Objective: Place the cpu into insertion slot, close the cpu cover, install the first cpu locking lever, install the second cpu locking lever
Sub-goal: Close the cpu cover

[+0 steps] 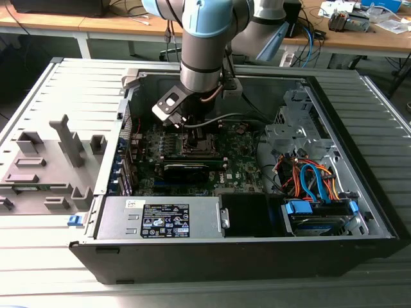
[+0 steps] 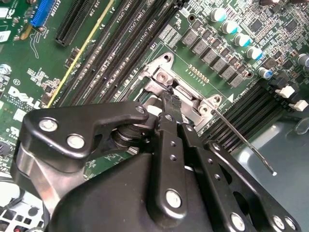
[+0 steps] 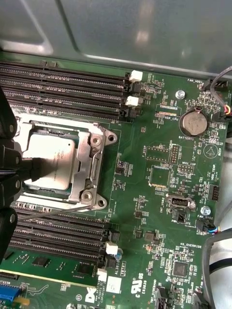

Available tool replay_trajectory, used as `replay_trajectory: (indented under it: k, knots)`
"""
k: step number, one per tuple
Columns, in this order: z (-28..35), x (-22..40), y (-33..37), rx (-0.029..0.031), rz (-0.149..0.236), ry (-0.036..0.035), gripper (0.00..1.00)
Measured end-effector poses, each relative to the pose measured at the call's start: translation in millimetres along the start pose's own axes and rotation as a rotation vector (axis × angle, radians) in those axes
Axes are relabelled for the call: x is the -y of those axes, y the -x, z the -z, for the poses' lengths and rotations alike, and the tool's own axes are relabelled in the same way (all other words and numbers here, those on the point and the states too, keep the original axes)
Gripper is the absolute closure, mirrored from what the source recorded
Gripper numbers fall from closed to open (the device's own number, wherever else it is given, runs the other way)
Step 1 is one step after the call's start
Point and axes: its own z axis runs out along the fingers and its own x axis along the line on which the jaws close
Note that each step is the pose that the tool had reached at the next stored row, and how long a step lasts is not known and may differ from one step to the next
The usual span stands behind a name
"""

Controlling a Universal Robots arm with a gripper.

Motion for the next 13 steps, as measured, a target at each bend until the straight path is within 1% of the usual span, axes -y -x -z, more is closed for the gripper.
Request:
replay_trajectory:
  k: [5, 6, 9, 11, 13]
  knots:
    - [0.1, -0.1, -0.1, 0.0021, 0.0, -0.0001, 0.89]
    - [1.2, -0.1, -0.1, 0.0018, 0.0, 0.0002, 0.89]
    - [7.8, 0.3, -0.1, 0.0023, 0.0, -0.0003, 0.89]
    - [8.6, -1.1, 0.1, 0.002, 0.0, -0.0004, 0.89]
    - [8.9, -5.3, 0.8, 0.0017, 0.0, -0.0036, 0.89]
